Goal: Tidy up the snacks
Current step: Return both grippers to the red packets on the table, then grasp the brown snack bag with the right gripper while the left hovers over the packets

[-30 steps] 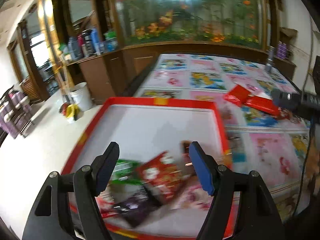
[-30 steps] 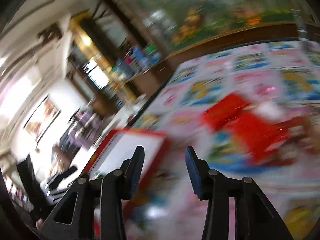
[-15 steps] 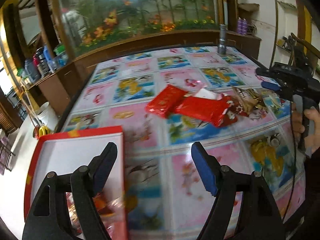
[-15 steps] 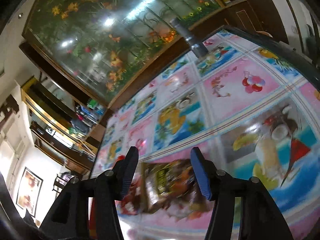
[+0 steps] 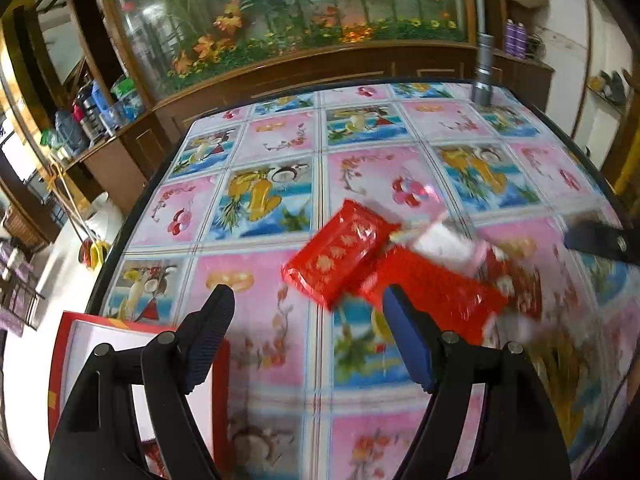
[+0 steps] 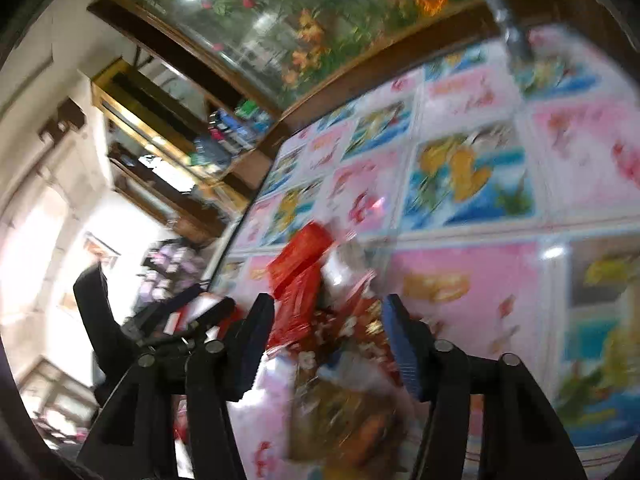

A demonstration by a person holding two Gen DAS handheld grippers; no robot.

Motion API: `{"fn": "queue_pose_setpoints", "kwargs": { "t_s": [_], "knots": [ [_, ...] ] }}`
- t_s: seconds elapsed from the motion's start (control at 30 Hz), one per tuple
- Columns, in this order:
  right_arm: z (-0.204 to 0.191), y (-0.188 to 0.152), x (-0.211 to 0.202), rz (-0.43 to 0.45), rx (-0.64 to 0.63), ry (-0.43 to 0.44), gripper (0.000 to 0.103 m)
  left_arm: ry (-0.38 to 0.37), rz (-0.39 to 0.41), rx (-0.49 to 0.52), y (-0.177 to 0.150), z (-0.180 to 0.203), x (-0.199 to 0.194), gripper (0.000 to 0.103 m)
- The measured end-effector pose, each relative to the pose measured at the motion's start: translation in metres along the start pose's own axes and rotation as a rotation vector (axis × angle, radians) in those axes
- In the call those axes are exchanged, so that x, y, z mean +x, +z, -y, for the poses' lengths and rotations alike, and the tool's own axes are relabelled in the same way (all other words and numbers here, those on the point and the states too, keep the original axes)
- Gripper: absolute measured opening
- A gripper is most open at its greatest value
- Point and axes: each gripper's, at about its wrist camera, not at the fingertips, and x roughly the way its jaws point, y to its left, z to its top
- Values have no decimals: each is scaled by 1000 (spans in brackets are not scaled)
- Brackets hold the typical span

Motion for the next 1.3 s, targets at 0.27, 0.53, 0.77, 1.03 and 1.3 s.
{"fn": "queue_pose_setpoints", "kwargs": {
  "t_s": [0.27, 0.53, 0.77, 1.03, 1.3],
  "knots": [
    [25, 3, -14, 75, 156, -85, 64, -7, -72, -81, 27, 39, 45, 77],
    [20, 3, -10, 62, 121, -103, 64, 29, -70, 54, -4, 58, 62, 77],
    [17, 1, -11, 61, 112, -103, 64, -73, -113, 113, -33, 49, 43, 77],
    [-3, -5, -2, -53, -21, -114, 64, -52, -39, 123, -72, 18, -19, 76],
    [-31, -32, -10, -222, -267, -139, 72, 72, -34, 167, -54, 12, -9, 77]
  ]
}}
